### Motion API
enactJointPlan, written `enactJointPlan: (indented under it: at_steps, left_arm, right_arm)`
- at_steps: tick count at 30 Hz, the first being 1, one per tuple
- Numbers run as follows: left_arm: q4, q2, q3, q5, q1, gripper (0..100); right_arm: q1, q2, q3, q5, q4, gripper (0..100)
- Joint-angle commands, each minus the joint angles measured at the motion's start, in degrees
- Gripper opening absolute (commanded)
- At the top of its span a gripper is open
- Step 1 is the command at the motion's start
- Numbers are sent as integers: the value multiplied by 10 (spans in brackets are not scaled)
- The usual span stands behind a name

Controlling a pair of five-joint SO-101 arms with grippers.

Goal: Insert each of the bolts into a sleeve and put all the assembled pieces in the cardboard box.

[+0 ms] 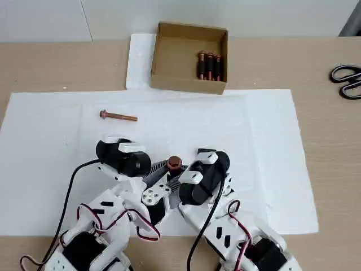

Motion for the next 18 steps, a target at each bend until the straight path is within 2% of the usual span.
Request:
enactJointPlan:
  at_steps: [1,5,12,18]
  left_arm:
    - [5,3,12,-2,39,171]
    - [4,3,12,-22,31,173]
    - [3,4,-5,-106,-75,173]
    - [3,5,-31,-124,-86,174]
  right_arm:
    - [-2,-7,-25,5,-21,5]
    - [-2,-7,-25,5,-20,5]
    - [-2,-6,-25,5,-17,5]
    - [-2,-6,-25,5,-17,5]
